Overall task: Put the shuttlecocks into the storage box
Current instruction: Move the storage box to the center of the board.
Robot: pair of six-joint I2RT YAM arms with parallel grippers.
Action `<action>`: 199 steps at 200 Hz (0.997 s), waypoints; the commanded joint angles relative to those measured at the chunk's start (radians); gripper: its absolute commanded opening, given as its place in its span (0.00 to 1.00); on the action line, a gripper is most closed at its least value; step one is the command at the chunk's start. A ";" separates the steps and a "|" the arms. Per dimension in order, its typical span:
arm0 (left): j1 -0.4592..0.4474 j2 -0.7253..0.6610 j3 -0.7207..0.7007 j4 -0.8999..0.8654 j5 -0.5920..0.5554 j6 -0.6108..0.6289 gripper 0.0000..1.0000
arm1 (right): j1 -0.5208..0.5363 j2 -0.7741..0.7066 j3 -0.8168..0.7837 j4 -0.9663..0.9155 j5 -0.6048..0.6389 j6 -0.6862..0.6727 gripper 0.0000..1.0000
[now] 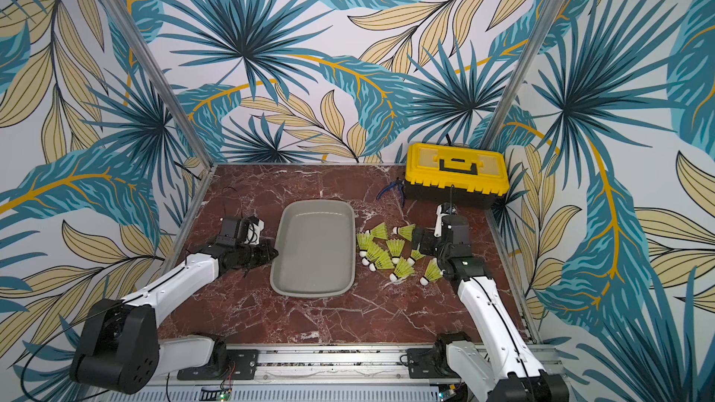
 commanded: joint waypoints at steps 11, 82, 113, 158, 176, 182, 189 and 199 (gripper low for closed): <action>-0.005 -0.022 -0.037 0.055 0.047 -0.050 0.14 | -0.002 -0.021 0.001 -0.043 -0.030 0.058 1.00; -0.005 -0.066 0.020 0.008 -0.013 -0.012 0.46 | 0.012 -0.142 -0.063 -0.142 -0.074 0.282 0.87; -0.005 -0.092 0.054 -0.026 -0.057 0.018 0.47 | 0.040 -0.137 -0.074 -0.194 -0.081 0.313 0.75; -0.005 -0.116 0.073 -0.057 -0.083 0.036 0.47 | 0.112 -0.106 -0.086 -0.231 -0.072 0.358 0.62; -0.005 -0.119 0.075 -0.063 -0.087 0.039 0.48 | 0.159 -0.083 -0.089 -0.238 -0.052 0.380 0.60; -0.005 -0.119 0.075 -0.065 -0.088 0.039 0.48 | 0.177 -0.074 -0.090 -0.241 -0.038 0.389 0.60; -0.005 -0.119 0.075 -0.067 -0.088 0.039 0.48 | 0.199 -0.063 -0.092 -0.242 -0.022 0.401 0.60; -0.005 -0.119 0.073 -0.067 -0.090 0.039 0.48 | 0.230 -0.051 -0.097 -0.240 0.001 0.424 0.59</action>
